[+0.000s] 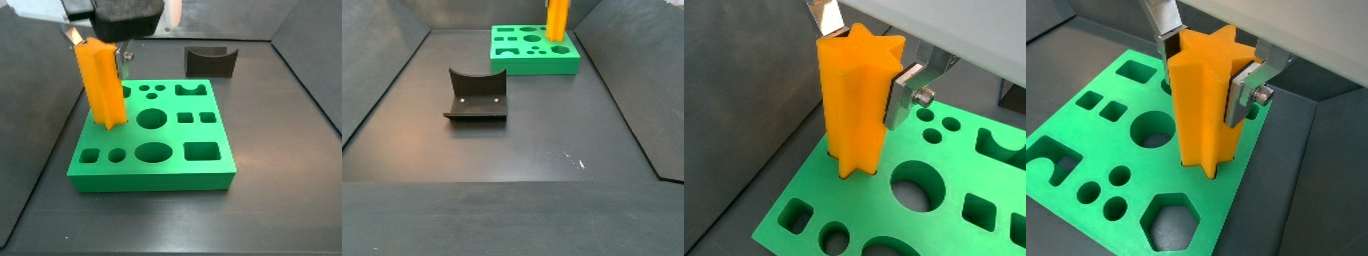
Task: Insert the star object.
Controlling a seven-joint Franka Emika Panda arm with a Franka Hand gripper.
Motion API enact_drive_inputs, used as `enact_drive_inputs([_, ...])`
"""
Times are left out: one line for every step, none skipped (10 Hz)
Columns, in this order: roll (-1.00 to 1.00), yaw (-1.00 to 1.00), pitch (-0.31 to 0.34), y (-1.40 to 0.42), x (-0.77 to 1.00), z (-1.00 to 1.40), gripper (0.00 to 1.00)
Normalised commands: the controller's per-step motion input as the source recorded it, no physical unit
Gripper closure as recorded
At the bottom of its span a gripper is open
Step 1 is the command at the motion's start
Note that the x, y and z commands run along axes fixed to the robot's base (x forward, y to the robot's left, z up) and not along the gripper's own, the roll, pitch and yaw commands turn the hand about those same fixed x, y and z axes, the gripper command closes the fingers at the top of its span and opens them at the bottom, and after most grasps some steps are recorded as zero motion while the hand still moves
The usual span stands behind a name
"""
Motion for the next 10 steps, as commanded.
enact_drive_inputs([0.12, 0.00, -0.043, -0.04, 0.00, -0.46, 1.00])
enact_drive_inputs([0.08, 0.00, -0.029, -0.01, 0.00, -0.40, 1.00])
enact_drive_inputs([0.09, 0.00, -0.006, -0.02, 0.00, -0.41, 1.00])
enact_drive_inputs([0.08, 0.00, -0.010, -0.01, 0.00, -0.38, 1.00])
enact_drive_inputs([0.11, 0.00, -0.034, 0.00, -0.09, -0.38, 1.00])
enact_drive_inputs([0.04, 0.00, -0.030, 0.00, 0.00, -0.34, 1.00])
enact_drive_inputs([0.00, 0.00, -0.090, 0.00, -0.06, -0.20, 1.00])
enact_drive_inputs([0.00, 0.00, -0.044, 0.00, 0.00, -0.05, 1.00])
enact_drive_inputs([-0.01, 0.00, 0.000, 0.00, 0.00, 0.00, 1.00])
enact_drive_inputs([0.00, 0.00, 0.000, 0.00, 0.00, 0.00, 1.00])
